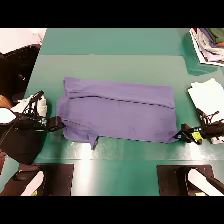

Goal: Fold the shirts.

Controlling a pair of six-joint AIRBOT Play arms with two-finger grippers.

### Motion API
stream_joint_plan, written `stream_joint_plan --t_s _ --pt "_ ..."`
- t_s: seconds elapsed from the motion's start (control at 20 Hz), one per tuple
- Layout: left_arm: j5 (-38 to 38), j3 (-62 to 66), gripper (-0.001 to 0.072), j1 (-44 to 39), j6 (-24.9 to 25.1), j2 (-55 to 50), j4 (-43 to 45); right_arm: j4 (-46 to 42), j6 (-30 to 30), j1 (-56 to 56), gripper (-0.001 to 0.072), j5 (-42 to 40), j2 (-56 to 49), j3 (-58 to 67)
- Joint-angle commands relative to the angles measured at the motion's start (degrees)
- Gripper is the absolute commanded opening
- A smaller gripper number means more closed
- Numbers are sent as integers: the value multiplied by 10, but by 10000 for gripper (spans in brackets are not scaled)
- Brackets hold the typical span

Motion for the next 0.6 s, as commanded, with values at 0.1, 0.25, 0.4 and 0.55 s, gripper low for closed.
stream_joint_plan --t_s 0.1,0.25,0.4,0.55 --pt "-121 15 25 0 -35 68 92 -74 -8 52 15 77 92 47" --pt "-194 21 25 0 -51 137 55 -146 18 48 16 131 169 77" --pt "-192 64 25 0 -64 138 34 -169 21 51 15 141 208 128" --pt "-108 97 25 0 -34 84 32 -165 21 90 15 107 159 178"
